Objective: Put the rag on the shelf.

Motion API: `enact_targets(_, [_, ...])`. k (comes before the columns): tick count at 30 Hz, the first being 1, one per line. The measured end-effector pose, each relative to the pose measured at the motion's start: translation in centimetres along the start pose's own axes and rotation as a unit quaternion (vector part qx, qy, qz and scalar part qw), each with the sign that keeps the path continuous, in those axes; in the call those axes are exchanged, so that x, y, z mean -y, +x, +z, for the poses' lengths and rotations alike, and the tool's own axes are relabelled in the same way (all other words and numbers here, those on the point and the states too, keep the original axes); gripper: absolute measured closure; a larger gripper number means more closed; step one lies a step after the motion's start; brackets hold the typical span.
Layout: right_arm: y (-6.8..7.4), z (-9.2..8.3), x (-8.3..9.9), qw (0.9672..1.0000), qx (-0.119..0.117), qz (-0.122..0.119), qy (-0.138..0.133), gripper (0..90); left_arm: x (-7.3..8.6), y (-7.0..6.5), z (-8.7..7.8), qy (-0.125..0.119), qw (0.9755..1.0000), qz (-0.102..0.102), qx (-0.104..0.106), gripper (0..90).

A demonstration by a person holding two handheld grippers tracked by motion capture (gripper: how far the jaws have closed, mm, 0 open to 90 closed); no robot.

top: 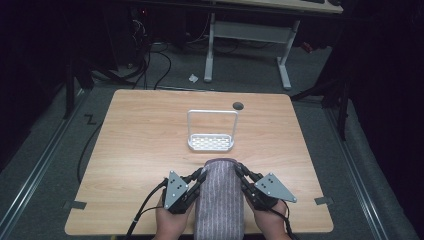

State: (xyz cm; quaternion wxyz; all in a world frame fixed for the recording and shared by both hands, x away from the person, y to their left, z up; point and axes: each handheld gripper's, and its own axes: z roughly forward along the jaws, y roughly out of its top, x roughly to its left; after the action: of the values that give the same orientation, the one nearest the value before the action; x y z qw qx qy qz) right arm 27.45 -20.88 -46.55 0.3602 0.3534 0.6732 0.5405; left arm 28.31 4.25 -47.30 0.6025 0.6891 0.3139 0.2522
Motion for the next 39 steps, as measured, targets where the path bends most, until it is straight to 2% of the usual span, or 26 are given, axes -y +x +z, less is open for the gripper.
enact_targets(2, [0.0, -0.2, -0.3, 1.0000, 0.002, -0.004, -0.009, 83.7, -0.4, -0.1, -0.1, -0.004, 1.0000, -0.007, 0.002, 80.9])
enact_targets(5, [-0.1, -0.7, -0.9, 0.9998, 0.002, -0.002, -0.022, 83.7, -1.2, -0.6, -0.7, -0.019, 0.9997, 0.013, 0.001, 80.9])
enact_targets(8, [-0.1, -0.9, -1.2, 0.9996, 0.001, 0.002, -0.028, 83.7, -1.6, -0.7, -0.8, -0.025, 0.9996, 0.009, 0.005, 81.0])
enact_targets(10, [-0.1, -1.0, -1.5, 0.9994, 0.000, -0.003, -0.033, 83.8, -1.9, -0.6, -0.7, -0.027, 0.9995, 0.014, 0.005, 81.1])
enact_targets(14, [-0.3, -0.8, -2.5, 0.9992, 0.000, -0.003, -0.039, 83.8, -3.6, 0.4, 0.0, -0.031, 0.9991, 0.028, 0.006, 81.3])
enact_targets(15, [-0.4, -0.6, -2.9, 0.9992, -0.001, -0.008, -0.040, 83.8, -4.0, 0.7, 0.1, -0.033, 0.9991, 0.026, 0.007, 81.3])
enact_targets(17, [-0.5, -0.3, -3.6, 0.9991, -0.006, -0.001, -0.042, 83.8, -4.9, 1.2, 0.6, -0.035, 0.9991, 0.021, 0.010, 81.3])
enact_targets(21, [-0.7, 0.0, -5.1, 0.9979, 0.001, -0.007, -0.065, 83.8, -6.2, 1.7, 0.9, -0.050, 0.9984, 0.022, 0.013, 81.3])
enact_targets(23, [-1.2, 0.3, -6.2, 0.9970, 0.007, -0.010, -0.077, 83.8, -7.4, 2.3, 1.1, -0.064, 0.9976, 0.023, 0.009, 81.3])
enact_targets(27, [-1.8, 0.6, -7.4, 0.9962, 0.011, -0.005, -0.086, 83.7, -8.4, 2.8, 1.4, -0.072, 0.9972, 0.023, 0.004, 81.3])
enact_targets(28, [-2.2, 0.9, -8.4, 0.9956, 0.014, -0.003, -0.092, 83.8, -8.8, 3.0, 1.4, -0.076, 0.9968, 0.023, 0.002, 81.4])
enact_targets(30, [-2.3, 0.9, -8.7, 0.9955, 0.015, -0.005, -0.094, 83.8, -9.6, 3.3, 1.6, -0.082, 0.9962, 0.030, -0.001, 81.4])
enact_targets(35, [-3.2, 1.7, -10.9, 0.9941, 0.022, -0.004, -0.106, 83.8, -11.8, 4.0, 2.4, -0.095, 0.9944, 0.044, -0.010, 81.5])
enact_targets(39, [-4.0, 2.6, -12.1, 0.9938, 0.028, -0.004, -0.108, 83.9, -12.7, 4.5, 3.0, -0.097, 0.9938, 0.051, -0.014, 81.5])
